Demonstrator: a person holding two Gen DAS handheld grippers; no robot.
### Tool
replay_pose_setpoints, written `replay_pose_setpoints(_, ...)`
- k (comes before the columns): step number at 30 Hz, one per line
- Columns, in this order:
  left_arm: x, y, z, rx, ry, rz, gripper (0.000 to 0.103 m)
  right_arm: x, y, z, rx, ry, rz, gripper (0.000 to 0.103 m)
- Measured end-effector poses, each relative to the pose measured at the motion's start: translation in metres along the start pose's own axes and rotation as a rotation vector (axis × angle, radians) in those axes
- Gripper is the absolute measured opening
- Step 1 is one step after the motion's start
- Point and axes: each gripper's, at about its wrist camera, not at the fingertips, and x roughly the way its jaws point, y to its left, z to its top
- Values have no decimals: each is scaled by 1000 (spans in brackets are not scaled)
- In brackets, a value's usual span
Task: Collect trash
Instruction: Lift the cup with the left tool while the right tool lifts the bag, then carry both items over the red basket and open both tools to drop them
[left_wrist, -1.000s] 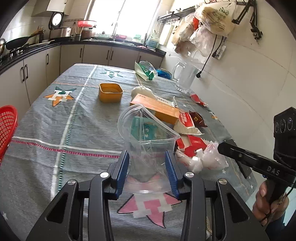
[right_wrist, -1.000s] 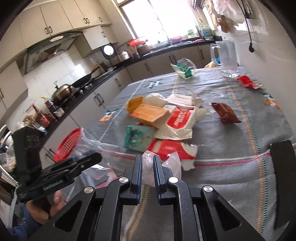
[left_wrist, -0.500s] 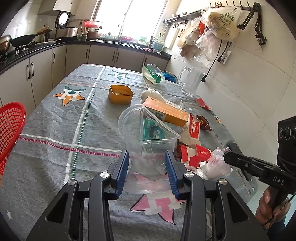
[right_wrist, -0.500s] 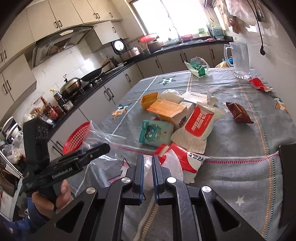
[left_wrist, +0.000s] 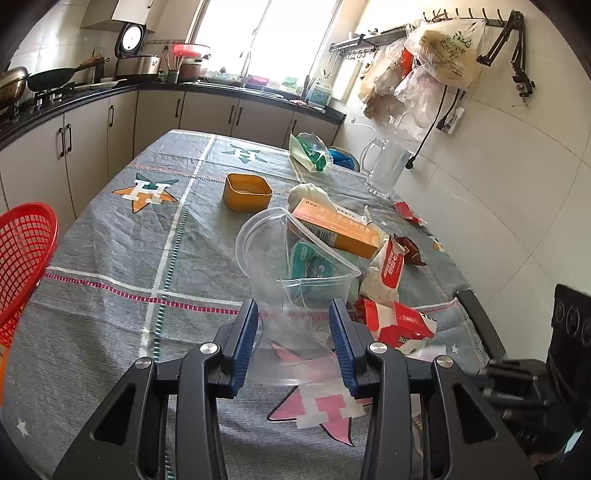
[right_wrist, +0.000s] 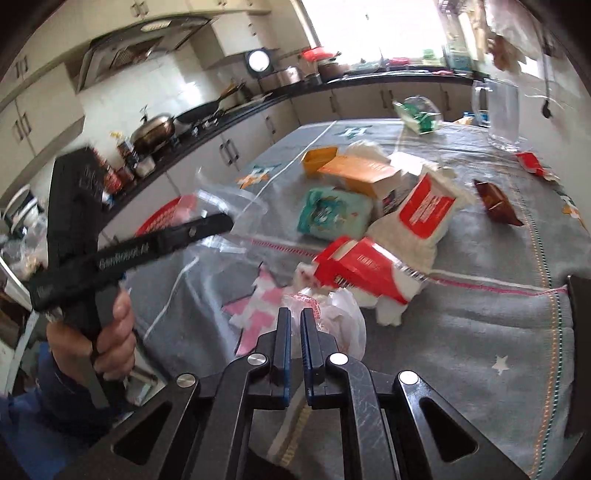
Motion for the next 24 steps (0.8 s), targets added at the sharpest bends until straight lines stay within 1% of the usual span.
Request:
replay_pose_setpoints(2,0,1,0,-3,2,3,39,2,9,-3,-40,17,-22,7)
replay_pose_setpoints(4,0,2,0,-7,7,1,39,2,10,-2,-37,7,-50,22)
replay_pose_setpoints(5,0,2,0,-8,8,1,39,2,11,-2,-49,5,-65,39)
replay_pose_setpoints(6,0,2,0,-8,8,1,39,2,12,-1,-62,-3,-85,54)
replay_pose_setpoints(7,0,2,0,-6,9,2,39,2,13,-2,-80,-14,-120,58)
replay_pose_setpoints(8,1,2,0,-7,10,1,39,3,14,-2,-96,-19,-139,58)
replay_pose_setpoints(9,0,2,0,-8,10,0,39,5,15,-2,-109,-15,-151,57)
replay_pose_setpoints(10,1,2,0,-9,9,1,39,8,15,-2,-118,-1,-157,52)
replay_pose_setpoints(11,1,2,0,-9,10,0,39,11,15,-3,-122,8,-162,37)
replay_pose_setpoints(12,0,2,0,-8,10,0,39,16,14,-4,-127,29,-169,30)
replay_pose_setpoints(13,0,2,0,-8,8,1,39,20,13,-5,-129,46,-174,30)
replay_pose_setpoints(15,0,2,0,-7,8,2,39,22,13,-8,-143,52,-187,24)
replay_pose_setpoints(16,0,2,0,-9,9,2,39,22,14,-9,-160,51,-201,23)
replay_pose_setpoints(17,0,2,0,-9,8,1,39,22,16,-10,-171,47,-205,16)
replay_pose_setpoints(18,0,2,0,-10,6,0,39,20,17,-10,-177,43,-200,14)
replay_pose_setpoints(21,-4,3,0,-10,-6,1,39,9,22,-6,-180,11,-176,13)
replay_pose_setpoints(24,-9,6,1,-10,-18,5,39,-4,27,2,-153,-26,-127,12)
